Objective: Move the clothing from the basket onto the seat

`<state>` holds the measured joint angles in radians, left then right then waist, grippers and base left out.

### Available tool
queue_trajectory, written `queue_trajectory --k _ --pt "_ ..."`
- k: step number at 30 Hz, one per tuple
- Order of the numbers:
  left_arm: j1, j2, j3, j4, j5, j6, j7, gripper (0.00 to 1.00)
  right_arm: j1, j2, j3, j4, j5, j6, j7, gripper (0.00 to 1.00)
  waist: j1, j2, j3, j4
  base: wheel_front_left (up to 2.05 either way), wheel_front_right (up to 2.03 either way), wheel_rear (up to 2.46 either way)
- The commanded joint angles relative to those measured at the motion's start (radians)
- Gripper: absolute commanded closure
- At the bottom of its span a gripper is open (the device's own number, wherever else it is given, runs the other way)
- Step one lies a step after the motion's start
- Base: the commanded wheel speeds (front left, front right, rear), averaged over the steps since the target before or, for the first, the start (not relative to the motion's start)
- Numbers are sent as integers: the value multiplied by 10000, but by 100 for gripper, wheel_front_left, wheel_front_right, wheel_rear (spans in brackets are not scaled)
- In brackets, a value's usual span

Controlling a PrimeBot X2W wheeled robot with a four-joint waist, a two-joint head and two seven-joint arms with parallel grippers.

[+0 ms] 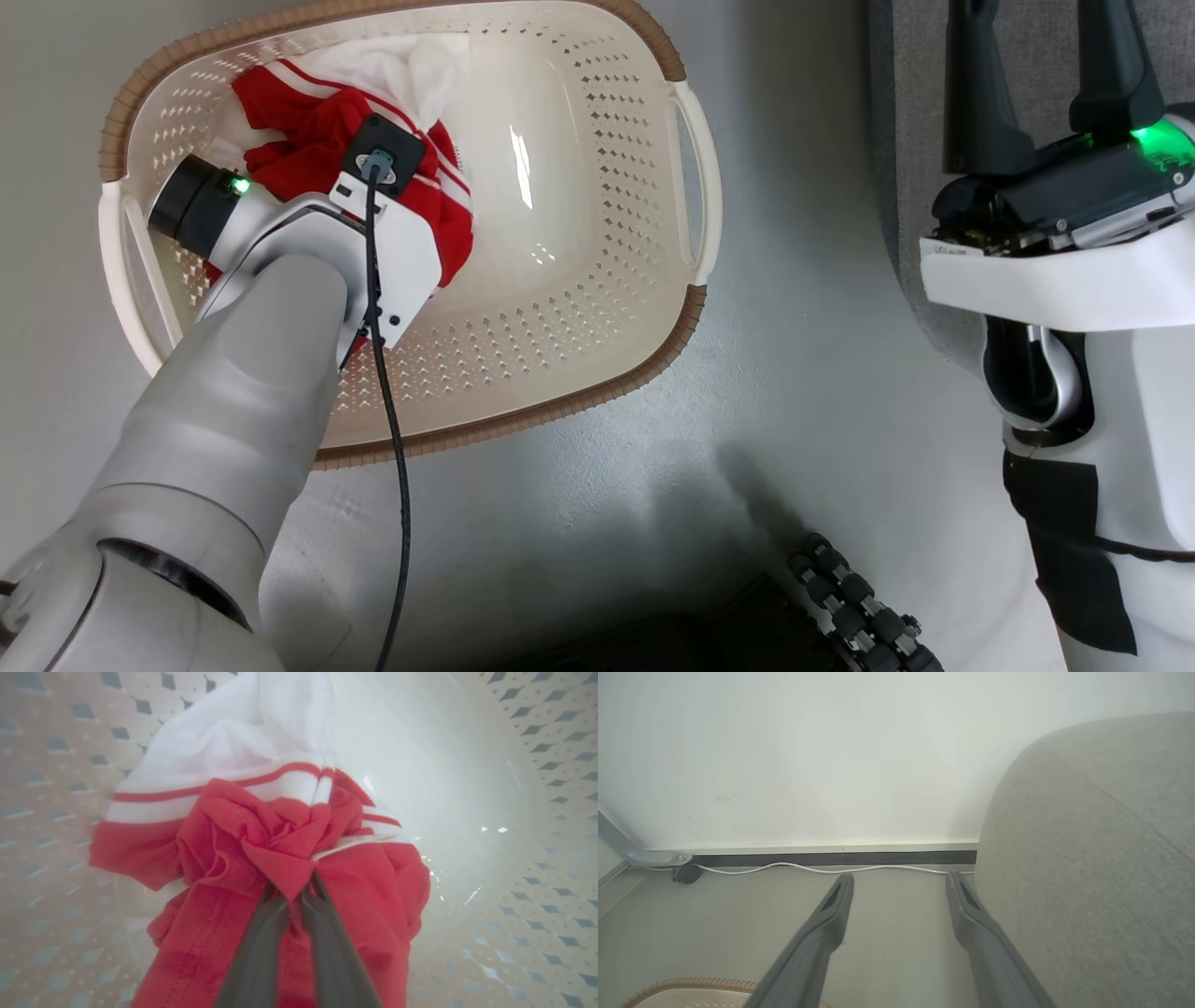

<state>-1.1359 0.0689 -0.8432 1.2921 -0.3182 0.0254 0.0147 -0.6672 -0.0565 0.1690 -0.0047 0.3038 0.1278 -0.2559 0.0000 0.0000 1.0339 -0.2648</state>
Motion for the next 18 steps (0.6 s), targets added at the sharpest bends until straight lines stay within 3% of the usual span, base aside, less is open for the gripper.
queue_trajectory --k 1,13,18 --pt "133 87 140 -46 -73 -60 -158 100 205 61 68 -256 82 29 -59 0 0 0 -34 15 0 0 0" --pt "838 -170 -70 -310 -453 -622 -1664 100 361 39 -263 503 -327 29 -59 0 0 0 -1659 592 0 0 0" --pt "1447 -183 -264 -1099 -951 -1029 -2145 100 627 -112 -352 929 -394 29 -59 0 0 0 -2572 883 0 0 0"
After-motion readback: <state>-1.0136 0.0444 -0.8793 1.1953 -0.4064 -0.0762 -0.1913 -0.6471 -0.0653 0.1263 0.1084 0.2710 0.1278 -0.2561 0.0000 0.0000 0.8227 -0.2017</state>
